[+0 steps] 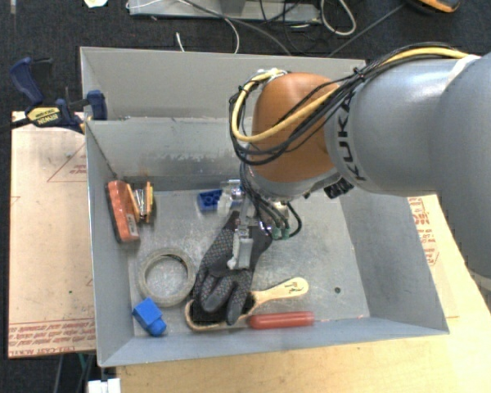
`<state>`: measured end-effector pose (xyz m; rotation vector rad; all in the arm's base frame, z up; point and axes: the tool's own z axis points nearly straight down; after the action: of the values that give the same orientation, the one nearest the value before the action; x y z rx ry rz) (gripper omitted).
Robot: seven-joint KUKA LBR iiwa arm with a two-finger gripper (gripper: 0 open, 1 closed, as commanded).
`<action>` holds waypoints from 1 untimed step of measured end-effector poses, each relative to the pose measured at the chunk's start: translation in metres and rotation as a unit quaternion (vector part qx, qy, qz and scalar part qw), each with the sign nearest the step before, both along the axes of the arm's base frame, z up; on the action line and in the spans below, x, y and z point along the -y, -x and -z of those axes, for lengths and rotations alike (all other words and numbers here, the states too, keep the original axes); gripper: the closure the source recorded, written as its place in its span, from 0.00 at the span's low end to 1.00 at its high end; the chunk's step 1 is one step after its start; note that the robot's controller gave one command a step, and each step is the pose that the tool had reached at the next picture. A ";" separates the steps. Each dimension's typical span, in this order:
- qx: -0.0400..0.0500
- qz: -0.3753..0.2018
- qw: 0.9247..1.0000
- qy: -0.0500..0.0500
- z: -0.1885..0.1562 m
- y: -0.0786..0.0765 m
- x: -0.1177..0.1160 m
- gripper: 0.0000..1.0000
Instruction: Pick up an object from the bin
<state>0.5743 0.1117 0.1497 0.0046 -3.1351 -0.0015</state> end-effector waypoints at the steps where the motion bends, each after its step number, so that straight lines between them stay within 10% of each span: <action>1: 0.004 0.001 1.000 0.000 -0.004 -0.002 0.001 0.00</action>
Offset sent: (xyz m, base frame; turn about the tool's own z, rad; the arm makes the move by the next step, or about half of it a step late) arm 0.0030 -0.0268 -0.0797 -0.5218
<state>0.5764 0.1112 0.1538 0.0003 -3.1424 -0.0028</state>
